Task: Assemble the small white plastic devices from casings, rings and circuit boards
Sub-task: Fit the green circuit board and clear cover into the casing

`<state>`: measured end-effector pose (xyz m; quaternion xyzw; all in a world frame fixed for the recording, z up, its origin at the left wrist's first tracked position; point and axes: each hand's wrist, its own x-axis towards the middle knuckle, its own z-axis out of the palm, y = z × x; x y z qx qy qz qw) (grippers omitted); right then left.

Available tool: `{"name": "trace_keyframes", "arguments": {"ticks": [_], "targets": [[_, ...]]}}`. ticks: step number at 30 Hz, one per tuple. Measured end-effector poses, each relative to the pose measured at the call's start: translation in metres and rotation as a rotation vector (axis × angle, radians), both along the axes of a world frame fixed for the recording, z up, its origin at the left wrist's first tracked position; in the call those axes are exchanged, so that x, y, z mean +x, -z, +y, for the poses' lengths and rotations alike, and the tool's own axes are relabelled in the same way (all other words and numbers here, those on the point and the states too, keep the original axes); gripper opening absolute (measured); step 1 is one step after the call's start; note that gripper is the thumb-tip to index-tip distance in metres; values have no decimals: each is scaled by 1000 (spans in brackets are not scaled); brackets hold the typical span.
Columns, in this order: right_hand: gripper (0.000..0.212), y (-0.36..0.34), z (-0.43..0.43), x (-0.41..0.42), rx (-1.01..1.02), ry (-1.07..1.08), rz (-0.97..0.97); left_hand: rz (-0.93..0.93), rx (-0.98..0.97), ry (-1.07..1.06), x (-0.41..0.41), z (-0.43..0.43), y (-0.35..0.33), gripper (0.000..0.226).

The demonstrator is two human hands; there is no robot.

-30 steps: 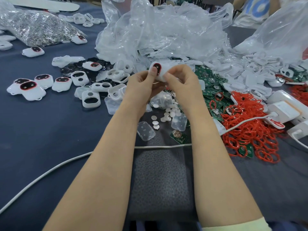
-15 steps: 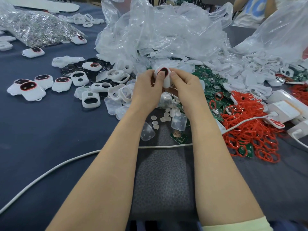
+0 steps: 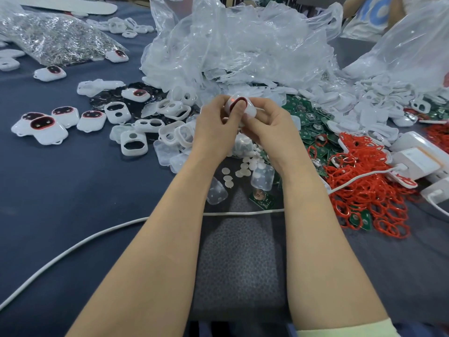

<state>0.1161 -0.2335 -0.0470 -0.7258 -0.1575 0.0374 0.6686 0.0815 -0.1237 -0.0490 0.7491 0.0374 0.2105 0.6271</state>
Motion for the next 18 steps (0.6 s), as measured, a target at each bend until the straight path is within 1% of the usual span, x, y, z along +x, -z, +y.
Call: {"name": "trace_keyframes", "arguments": {"ticks": [2,6,9,10,13,16,18], "targets": [[19,0,0,-1,64,20,29,2,7,30,0,1,0,9],[19,1,1,-1,127,36,41,0,-54,46,0,1,1,16],[26,0,1,-1,141,23,62,-20,-78,33,0,0,0,5],[29,-1,1,0,149,26,70,-20,-88,37,0,0,0,5],[26,-1,0,-1,163,40,84,-24,-135,54,0,1,-1,14],[17,-2,0,-2,136,72,73,-11,-105,62,1,5,-1,18],[20,-3,-2,-1,136,95,60,-10,-19,73,2,5,1,17]]}}
